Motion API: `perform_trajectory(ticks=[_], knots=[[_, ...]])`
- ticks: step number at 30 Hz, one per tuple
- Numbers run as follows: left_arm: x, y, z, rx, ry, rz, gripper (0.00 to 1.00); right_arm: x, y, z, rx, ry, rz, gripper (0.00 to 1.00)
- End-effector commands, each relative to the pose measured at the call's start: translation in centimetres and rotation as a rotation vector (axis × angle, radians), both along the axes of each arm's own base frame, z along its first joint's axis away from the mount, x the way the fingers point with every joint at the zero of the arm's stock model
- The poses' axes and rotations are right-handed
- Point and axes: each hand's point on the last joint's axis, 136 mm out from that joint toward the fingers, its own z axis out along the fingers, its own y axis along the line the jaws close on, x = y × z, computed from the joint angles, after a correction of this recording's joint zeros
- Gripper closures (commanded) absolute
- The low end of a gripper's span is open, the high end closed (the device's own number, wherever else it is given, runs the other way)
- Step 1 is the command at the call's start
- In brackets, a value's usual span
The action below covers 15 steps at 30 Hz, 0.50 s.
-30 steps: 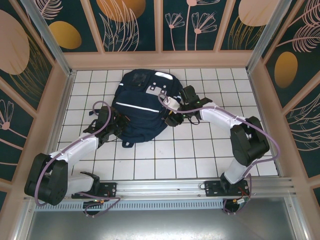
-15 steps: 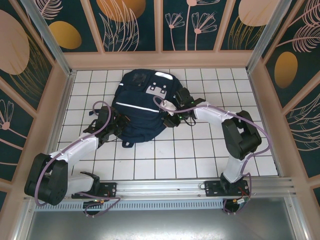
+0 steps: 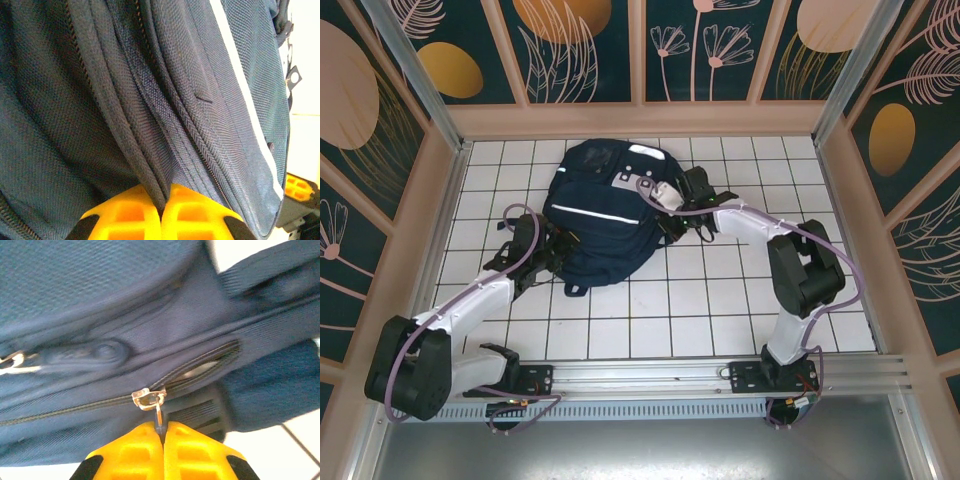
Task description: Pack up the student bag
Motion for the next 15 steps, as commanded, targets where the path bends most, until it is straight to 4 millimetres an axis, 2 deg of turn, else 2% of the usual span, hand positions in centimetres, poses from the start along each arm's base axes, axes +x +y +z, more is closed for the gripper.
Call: perform_trajectory(ticks=[1,4,9,10,12,13,15], knots=[[0.1,1.7,-0.3,0.046,-0.014,0.055,1.00,4.8,-4.0,1.7,-0.061,-0.094,-0.248,1.00],[0.3,0.8,0.4,0.024,-0.039,0.009,1.00,5.7,-4.5,1.6,-0.069,-0.085,-0.310,1.00],[0.4,0.1,2.3,0.012,-0.083,-0.036,0.99,7.2,-8.0,1.6,-0.100,-0.045,-0.498,1.00],[0.4,-0.1,2.5,0.012,-0.089,-0.051,0.89,7.2,-8.2,1.7,-0.103,-0.044,-0.503,1.00],[0.5,-0.8,3.2,0.015,-0.097,-0.105,0.46,6.7,-7.8,2.0,-0.091,-0.049,-0.469,1.00],[0.5,-1.2,3.5,0.012,-0.096,-0.131,0.35,6.4,-7.7,2.4,-0.078,-0.053,-0.456,1.00],[0.5,-1.4,4.0,0.029,-0.105,-0.155,0.22,5.9,-7.9,3.1,-0.064,-0.074,-0.439,1.00]])
